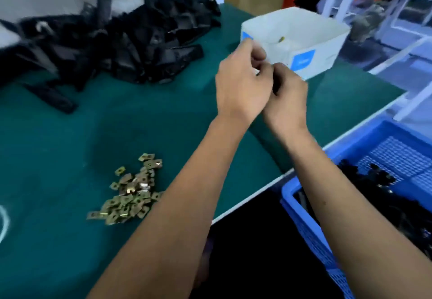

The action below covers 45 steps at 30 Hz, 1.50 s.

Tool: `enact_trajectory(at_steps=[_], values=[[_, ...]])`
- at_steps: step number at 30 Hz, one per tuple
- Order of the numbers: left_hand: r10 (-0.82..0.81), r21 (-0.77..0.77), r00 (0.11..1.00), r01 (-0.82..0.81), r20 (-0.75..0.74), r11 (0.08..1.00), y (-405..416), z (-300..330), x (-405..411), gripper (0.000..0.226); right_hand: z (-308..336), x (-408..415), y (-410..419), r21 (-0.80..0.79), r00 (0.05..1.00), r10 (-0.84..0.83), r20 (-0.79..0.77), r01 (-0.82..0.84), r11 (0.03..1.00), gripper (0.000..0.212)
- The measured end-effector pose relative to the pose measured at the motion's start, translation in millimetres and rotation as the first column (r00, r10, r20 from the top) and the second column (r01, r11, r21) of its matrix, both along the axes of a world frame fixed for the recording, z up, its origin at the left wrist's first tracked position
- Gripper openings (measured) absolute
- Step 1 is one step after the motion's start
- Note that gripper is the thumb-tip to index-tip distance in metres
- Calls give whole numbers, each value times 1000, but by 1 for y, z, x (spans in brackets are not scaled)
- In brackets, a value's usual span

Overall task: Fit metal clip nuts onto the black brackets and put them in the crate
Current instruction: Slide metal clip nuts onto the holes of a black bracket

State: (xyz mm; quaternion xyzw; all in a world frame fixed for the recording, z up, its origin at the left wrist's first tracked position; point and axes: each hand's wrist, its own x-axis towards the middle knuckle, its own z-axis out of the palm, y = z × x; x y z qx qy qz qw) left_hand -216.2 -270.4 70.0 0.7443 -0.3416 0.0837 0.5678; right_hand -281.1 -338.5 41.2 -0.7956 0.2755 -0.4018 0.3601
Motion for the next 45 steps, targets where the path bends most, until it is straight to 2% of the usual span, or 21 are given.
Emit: enact_trajectory(at_steps=[3, 6, 8, 11, 14, 16, 19, 22, 24, 26, 27, 29, 31, 33, 34, 37, 39, 41, 42, 44, 45], values=[[202, 4, 979, -202, 14, 979, 72, 0, 48, 6, 3, 57, 58, 43, 948, 291, -128, -288, 957, 18], [426, 0, 905, -426, -12, 905, 154, -11, 92, 3, 1, 99, 119, 21, 782, 538, -315, -561, 827, 8], [574, -13, 818, -575, -32, 818, 208, -23, 116, 6, -1, 124, 158, 39, 644, 661, -385, -705, 709, 21], [737, -24, 670, -741, -94, 671, 266, -42, 140, 7, -3, 168, 200, 17, 550, 704, -450, -783, 622, 43], [794, -50, 518, -846, -318, 531, 293, -52, 160, 6, -5, 211, 239, -41, 545, 645, -536, -780, 625, 57], [766, -94, 464, -875, -446, 475, 298, -53, 167, 12, -9, 231, 257, -109, 586, 558, -587, -740, 663, 60], [681, -158, 486, -860, -548, 486, 297, -54, 172, 17, -16, 249, 267, -169, 700, 448, -557, -623, 764, 42], [603, -145, 498, -831, -623, 537, 297, -51, 176, 18, -18, 260, 263, 25, 725, 554, -410, -598, 801, 8], [548, -138, 501, -809, -669, 572, 301, -50, 180, 22, -21, 261, 258, 194, 711, 645, -281, -616, 763, 15], [485, -154, 524, -774, -700, 614, 304, -50, 183, 29, -24, 257, 251, 233, 707, 678, -202, -637, 734, 16], [474, -151, 535, -759, -699, 633, 306, -52, 183, 32, -25, 255, 247, 207, 690, 694, -205, -663, 720, 13], [490, -113, 552, -734, -675, 670, 305, -52, 182, 32, -22, 253, 242, 178, 601, 748, -280, -733, 656, 32], [504, -69, 574, -701, -646, 710, 304, -51, 180, 30, -15, 256, 243, 299, 466, 833, -299, -783, 546, 50], [517, -18, 606, -659, -604, 752, 302, -50, 178, 29, -9, 257, 249, 429, 367, 900, -235, -792, 435, 43], [531, 12, 619, -645, -579, 764, 301, -49, 177, 30, -8, 257, 251, 452, 364, 904, -224, -783, 428, 35], [559, 10, 607, -672, -564, 740, 301, -52, 178, 34, -14, 253, 252, 436, 517, 837, -182, -720, 540, 20], [565, -80, 544, -760, -621, 645, 305, -53, 181, 32, -20, 248, 251, 413, 628, 771, -105, -677, 609, 15], [464, -181, 499, -799, -732, 574, 309, -52, 184, 33, -22, 241, 249, 433, 657, 754, 16, -684, 587, 17], [368, -224, 494, -786, -788, 576, 312, -51, 186, 38, -21, 237, 249, 457, 639, 765, 87, -707, 539, 18], [84, -348, 508, -693, -857, 632, 314, -47, 186, 53, -17, 227, 249, 480, 552, 816, 171, -770, 421, 18], [-83, -433, 508, -623, -857, 651, 315, -45, 185, 61, -14, 222, 248, 469, 480, 862, 162, -806, 361, 19]])
